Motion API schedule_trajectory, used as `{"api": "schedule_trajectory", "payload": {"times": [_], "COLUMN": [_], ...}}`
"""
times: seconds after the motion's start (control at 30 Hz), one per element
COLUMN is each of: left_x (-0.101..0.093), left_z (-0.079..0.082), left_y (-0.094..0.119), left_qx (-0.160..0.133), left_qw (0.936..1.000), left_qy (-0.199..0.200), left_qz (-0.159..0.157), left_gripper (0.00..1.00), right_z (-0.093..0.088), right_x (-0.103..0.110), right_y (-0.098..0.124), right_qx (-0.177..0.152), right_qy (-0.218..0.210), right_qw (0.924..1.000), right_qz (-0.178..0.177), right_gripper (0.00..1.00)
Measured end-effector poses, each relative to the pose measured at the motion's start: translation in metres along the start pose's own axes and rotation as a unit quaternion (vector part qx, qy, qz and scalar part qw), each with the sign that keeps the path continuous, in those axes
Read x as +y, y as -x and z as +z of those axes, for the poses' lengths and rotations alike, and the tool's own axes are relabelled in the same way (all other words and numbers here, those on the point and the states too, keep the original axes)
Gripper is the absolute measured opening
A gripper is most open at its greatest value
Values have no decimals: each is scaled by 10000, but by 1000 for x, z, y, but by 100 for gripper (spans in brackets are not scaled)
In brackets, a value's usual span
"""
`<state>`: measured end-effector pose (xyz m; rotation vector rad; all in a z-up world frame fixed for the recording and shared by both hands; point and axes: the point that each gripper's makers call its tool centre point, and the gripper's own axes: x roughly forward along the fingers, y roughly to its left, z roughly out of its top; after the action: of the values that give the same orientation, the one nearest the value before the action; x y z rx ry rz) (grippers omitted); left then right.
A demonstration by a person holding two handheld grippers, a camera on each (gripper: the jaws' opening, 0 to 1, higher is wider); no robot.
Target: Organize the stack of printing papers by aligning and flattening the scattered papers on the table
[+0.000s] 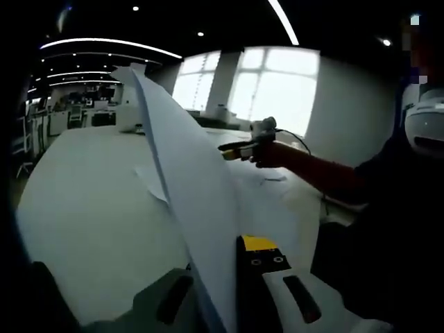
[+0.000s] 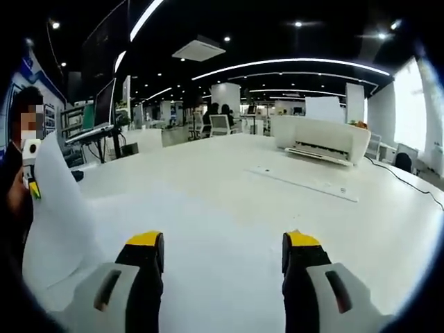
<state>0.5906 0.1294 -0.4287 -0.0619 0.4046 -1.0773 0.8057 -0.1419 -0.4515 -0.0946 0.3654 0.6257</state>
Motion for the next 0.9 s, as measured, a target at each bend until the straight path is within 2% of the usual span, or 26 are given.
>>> {"api": "schedule_trajectory", "payload": {"times": [0.57,0.9], "left_x": [1,2], "left_z": [0,1], "left_y": [1,2], "left_qx": [0,2], "left_qw": [10000,10000], "left_qy": [-3,2], "left_qz": [0,5], "left_gripper": [6,6], "right_z": [-9,-17], "right_x": [-9,-4], "right_y": [-9,-10], "right_qx": [58,119], "right_qy": [-282,-354], "right_qw": [9995,9991], "right_qz": [-137,-192], "right_gripper": [66,64]}}
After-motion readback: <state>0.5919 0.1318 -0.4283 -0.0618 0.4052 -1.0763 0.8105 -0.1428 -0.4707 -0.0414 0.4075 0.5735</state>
